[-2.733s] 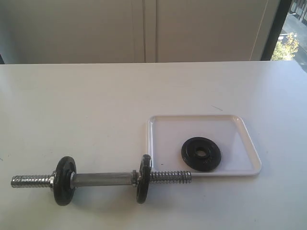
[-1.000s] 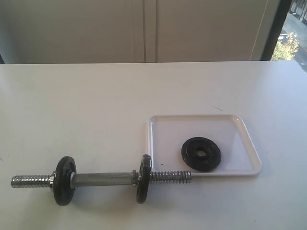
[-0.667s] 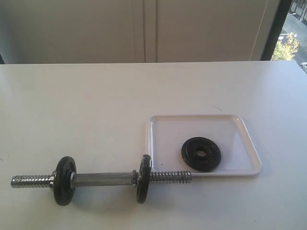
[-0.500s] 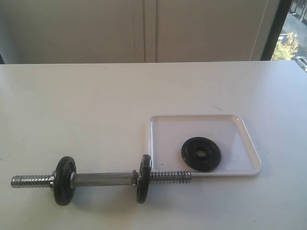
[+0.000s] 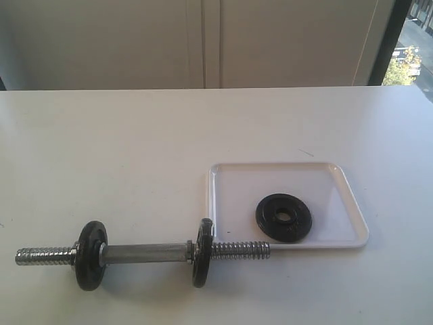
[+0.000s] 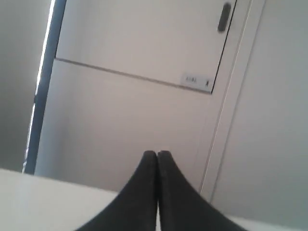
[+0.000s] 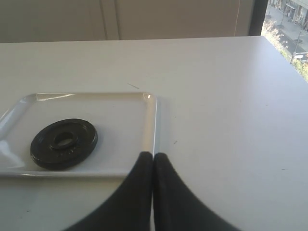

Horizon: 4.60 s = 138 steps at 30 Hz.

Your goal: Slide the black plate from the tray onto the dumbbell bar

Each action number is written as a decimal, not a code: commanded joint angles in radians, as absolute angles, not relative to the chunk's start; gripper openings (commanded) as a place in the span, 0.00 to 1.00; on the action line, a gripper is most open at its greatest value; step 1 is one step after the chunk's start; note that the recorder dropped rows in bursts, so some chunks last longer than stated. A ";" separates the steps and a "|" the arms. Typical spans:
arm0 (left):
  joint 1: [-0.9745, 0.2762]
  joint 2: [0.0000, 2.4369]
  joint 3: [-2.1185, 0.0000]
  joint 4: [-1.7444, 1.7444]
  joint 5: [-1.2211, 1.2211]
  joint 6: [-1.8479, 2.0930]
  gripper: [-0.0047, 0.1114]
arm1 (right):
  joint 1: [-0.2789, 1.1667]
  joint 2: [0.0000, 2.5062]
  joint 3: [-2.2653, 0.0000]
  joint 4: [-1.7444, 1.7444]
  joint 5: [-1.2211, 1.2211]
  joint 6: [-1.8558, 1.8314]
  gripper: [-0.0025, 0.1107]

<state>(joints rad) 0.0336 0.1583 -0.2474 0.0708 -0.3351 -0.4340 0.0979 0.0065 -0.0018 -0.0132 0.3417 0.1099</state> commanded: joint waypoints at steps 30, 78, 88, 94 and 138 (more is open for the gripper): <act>-0.666 1.488 -1.125 -0.347 0.836 0.662 0.04 | 0.100 0.000 0.000 -0.015 0.335 0.110 0.02; -0.722 1.808 -1.149 -0.300 0.615 0.969 0.58 | 0.100 0.000 0.000 -0.015 0.335 0.110 0.02; -0.722 1.808 -1.149 -0.300 0.602 0.969 0.58 | 0.100 0.000 0.000 -0.015 0.335 0.110 0.02; -0.722 1.808 -1.149 -0.299 0.596 0.969 0.58 | 0.100 0.000 0.000 -0.015 0.335 0.110 0.02; -0.720 1.763 -1.166 -0.256 0.594 0.852 0.04 | 0.100 0.000 0.000 -0.015 0.335 0.110 0.02</act>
